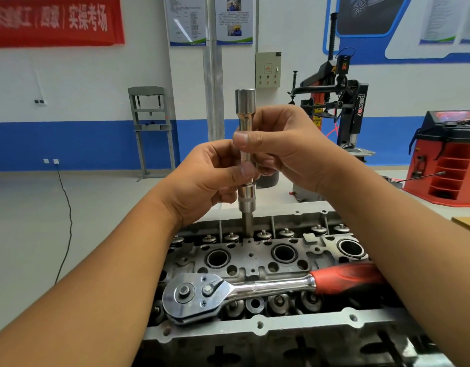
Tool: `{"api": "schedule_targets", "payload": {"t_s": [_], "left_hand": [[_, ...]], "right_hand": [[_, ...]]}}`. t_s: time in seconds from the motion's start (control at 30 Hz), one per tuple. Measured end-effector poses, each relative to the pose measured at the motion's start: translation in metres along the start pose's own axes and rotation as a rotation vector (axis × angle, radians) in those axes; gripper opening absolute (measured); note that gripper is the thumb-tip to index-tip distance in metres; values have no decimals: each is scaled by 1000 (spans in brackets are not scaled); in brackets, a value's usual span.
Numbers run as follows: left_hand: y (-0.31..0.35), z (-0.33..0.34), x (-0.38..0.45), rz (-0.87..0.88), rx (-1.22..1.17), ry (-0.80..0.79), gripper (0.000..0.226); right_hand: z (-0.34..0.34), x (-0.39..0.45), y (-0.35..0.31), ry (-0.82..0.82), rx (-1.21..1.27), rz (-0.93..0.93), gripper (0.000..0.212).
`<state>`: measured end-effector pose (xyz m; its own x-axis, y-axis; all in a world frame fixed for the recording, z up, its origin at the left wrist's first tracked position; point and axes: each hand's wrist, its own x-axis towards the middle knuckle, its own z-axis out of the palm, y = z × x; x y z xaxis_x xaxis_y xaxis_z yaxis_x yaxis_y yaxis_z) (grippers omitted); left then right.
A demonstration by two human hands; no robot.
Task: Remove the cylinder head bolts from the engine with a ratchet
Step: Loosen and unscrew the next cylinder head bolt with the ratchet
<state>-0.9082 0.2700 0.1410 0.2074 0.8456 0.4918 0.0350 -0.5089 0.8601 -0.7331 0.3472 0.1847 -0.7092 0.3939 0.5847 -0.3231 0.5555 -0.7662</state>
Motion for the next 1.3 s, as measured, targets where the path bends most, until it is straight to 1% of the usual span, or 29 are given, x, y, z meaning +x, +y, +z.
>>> {"api": "schedule_targets", "payload": {"t_s": [0.07,0.17,0.23,0.33,0.37,0.4,0.47,0.5,0.53,0.63,0.7,0.77,0.87,0.9,0.97,1.03,1.07,1.1,1.2,1.27,1.3], "left_hand": [[0,-1,0,2,5,19,13],[2,-2,-1,-46,-88,-36,21],[3,-2,-2,-61,-119,-49,23],[1,-2,-3,-41,-61,-51,17],[1,-2,-2,-30,-44,-38,20],[1,-3,-2,-20,-32,-17,32],[0,-4,0,-20,-14,45,69],[0,-5,1,-18,-3,68,80],[-1,-5,1,-17,10,78,82],[0,-4,0,-31,22,40,48],[1,-4,-2,-53,-37,-28,37],[3,-4,-2,-73,-85,-49,31],[2,-3,-3,-45,-47,-52,22],[2,-2,-3,-30,-28,-46,20],[3,-2,-2,-19,3,6,30],[2,-3,-1,-27,36,73,34],[2,-4,0,-38,50,75,33],[1,-3,-1,-59,50,53,32],[2,-1,-3,-121,-36,-47,47],[3,-2,-4,-124,-63,-91,45],[3,-2,-4,-119,-51,-102,42]], "right_hand": [[0,0,1,-14,-6,-10,22],[2,0,1,-19,27,-7,25],[2,0,0,-20,33,-6,26],[2,0,-1,8,-5,5,24],[1,-1,-1,14,-6,8,23],[0,-1,-1,17,-6,8,21],[0,-1,-1,16,-12,-3,16],[0,-1,-1,15,-21,-7,16],[0,-1,-1,14,-39,-9,19],[2,0,1,14,-66,-5,40],[3,0,1,8,-51,-4,51],[3,0,1,8,-44,-1,53],[2,0,0,17,-51,-5,50],[2,0,-1,16,-49,-8,45],[2,0,-2,20,-45,-13,34],[1,0,-3,37,-45,-24,39],[0,0,-3,45,-48,-31,41],[0,-1,-3,51,-54,-38,38],[1,-2,-2,44,-36,-49,19],[2,-2,-3,32,3,-61,10],[1,-2,-3,28,16,-59,10]]}}
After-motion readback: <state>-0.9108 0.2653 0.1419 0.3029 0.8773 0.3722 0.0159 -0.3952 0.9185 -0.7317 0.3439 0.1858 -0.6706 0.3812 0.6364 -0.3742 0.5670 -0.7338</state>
